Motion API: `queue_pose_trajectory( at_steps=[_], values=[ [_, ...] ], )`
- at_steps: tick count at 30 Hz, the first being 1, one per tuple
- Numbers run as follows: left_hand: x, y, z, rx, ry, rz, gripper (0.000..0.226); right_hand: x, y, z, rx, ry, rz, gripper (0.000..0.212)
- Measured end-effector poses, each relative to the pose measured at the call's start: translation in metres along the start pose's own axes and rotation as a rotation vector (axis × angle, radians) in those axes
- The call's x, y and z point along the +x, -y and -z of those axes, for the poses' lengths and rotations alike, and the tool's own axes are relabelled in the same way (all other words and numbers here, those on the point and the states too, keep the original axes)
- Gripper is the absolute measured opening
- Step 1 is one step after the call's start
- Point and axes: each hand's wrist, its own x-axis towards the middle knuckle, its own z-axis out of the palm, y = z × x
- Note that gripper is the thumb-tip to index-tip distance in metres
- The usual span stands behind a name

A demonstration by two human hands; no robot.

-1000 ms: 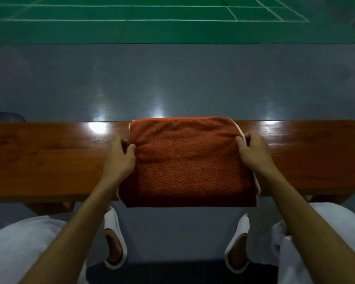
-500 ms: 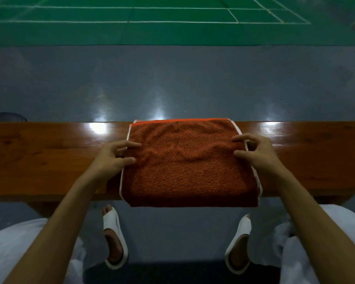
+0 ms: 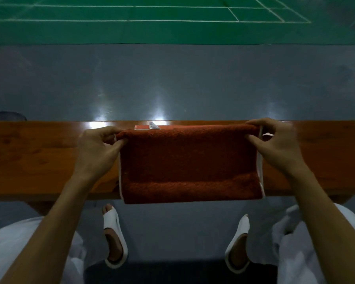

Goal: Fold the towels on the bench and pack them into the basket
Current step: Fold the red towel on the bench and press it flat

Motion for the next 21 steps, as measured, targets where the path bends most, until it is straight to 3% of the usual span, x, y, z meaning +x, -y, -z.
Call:
queue_pose_trajectory(
  at_steps=[5,8,11,15,17,19,21],
  values=[
    [0.004,0.000,0.004,0.088,-0.099,-0.029,0.003,0.006,0.004,0.008,-0.118,-0.123,0.076,0.017],
    [0.011,-0.005,0.002,-0.003,-0.110,0.046,0.008,0.014,0.008,0.007,-0.110,-0.163,0.021,0.019],
    [0.024,-0.013,-0.006,-0.357,-0.060,0.198,0.007,0.024,0.022,0.000,0.093,-0.213,-0.084,0.018],
    [0.033,-0.021,0.003,-0.707,-0.077,0.187,0.029,0.027,0.046,0.004,0.516,-0.191,-0.075,0.011],
    [0.029,-0.021,0.012,-0.854,-0.026,0.203,0.023,0.022,0.046,0.010,0.672,-0.172,-0.063,0.005],
    [0.019,-0.014,0.016,-0.835,0.020,0.297,0.015,0.013,0.041,0.008,0.701,-0.171,-0.147,0.013],
    [0.007,-0.005,0.010,-0.607,0.026,0.365,0.013,0.004,0.032,0.002,0.596,-0.104,-0.288,0.021]
  ],
)
